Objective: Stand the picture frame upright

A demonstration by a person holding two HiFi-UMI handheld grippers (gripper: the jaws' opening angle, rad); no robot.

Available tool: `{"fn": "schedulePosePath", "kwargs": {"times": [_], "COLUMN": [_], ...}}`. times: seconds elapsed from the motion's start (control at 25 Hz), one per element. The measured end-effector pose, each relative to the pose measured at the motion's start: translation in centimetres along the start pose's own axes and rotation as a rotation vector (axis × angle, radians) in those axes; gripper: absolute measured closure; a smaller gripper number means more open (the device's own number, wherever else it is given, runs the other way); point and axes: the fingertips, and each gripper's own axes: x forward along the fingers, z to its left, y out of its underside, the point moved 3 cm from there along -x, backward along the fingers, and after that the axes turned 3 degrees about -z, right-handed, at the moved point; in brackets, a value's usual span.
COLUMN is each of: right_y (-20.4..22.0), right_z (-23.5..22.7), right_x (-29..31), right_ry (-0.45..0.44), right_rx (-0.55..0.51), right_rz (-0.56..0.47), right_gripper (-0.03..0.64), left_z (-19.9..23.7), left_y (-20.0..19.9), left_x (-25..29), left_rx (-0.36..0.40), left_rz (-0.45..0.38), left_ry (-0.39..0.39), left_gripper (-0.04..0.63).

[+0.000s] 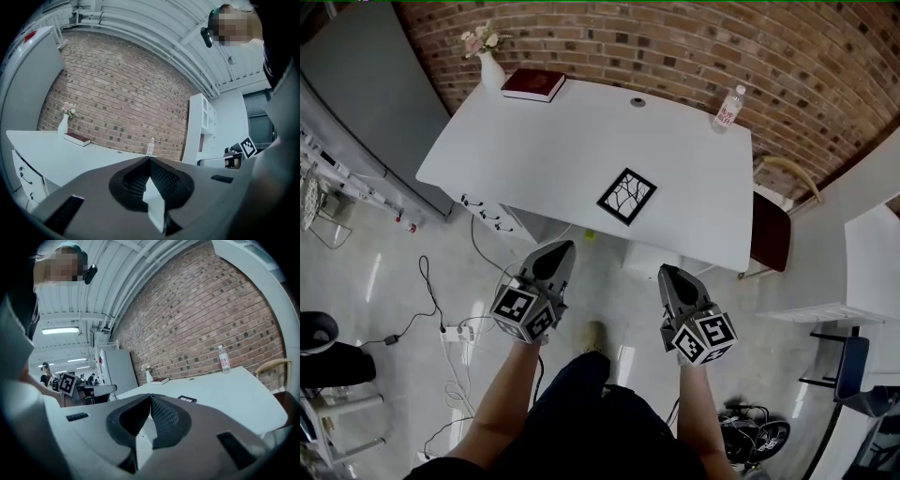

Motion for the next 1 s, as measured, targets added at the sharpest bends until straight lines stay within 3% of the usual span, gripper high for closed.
{"fn": "schedulePosePath", "kwargs": {"times": [0.48,0.92,1.0], "right_y": [1.0,3.6,4.0], "right_z": [-3.3,-7.6,-8.8], "right_x": [8.2,12.6,13.8], "right_ry": [0.04,0.107,0.112], "right_rx": [0.019,0.032,0.05], "right_rz": [0.09,0.253,0.279], "right_gripper": [0.611,0.608,0.571], "left_z": [6.9,8.9,9.1], "left_y": [0.4,2.8,3.2], "left_x": [5.0,6.7,7.3], "left_rx": [-0.023,-0.06,-0.057], "left_rz": [0.028,0.048,0.053], "left_ry": [0.001,-0.049,-0.057], "left_gripper": [0.583,0.583,0.583]}}
